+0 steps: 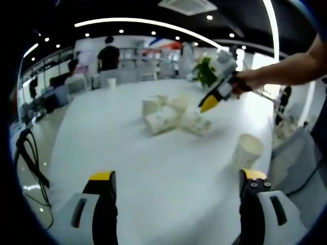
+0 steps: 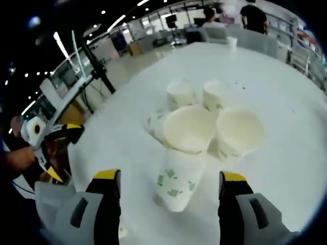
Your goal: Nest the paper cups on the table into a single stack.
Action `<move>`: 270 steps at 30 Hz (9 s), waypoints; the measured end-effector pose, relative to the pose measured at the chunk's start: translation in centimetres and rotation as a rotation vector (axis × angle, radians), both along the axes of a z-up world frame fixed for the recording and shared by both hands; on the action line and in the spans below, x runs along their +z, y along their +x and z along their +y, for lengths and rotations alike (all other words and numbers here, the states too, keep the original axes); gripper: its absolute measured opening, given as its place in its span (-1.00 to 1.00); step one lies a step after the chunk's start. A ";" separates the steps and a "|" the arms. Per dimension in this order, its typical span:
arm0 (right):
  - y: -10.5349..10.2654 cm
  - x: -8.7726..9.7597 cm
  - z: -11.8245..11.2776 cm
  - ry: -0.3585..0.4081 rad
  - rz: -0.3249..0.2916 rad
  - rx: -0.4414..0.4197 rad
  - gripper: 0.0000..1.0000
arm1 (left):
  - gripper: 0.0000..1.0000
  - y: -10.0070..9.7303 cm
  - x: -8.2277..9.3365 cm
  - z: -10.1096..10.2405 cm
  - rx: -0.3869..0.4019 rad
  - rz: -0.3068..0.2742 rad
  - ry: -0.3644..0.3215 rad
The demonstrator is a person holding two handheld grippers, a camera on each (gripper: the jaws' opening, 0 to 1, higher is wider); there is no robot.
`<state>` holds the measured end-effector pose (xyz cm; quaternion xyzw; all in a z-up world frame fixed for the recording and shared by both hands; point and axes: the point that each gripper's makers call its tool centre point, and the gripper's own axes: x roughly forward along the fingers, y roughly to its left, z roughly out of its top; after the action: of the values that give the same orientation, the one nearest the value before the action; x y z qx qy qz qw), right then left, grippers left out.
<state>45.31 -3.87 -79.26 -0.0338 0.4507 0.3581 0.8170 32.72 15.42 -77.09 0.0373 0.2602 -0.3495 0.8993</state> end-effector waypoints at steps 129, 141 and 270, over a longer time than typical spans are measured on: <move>4.2 16.4 -0.8 0.351 -0.818 -0.095 -0.32 | 0.96 0.0 3.5 -2.3 -0.047 -0.042 -0.040; 3.8 16.6 -0.6 0.364 -0.818 -0.090 -0.31 | 0.96 -0.1 3.7 -2.3 -0.041 -0.044 -0.041; -13.3 17.0 3.5 0.567 -0.779 0.104 -0.30 | 0.95 -2.7 2.9 -3.6 -0.033 -0.026 -0.028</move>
<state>32.02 -0.39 -62.23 0.0361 -0.0066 0.4680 0.8829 30.04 11.78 -74.19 0.0337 0.2428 -0.3672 0.8973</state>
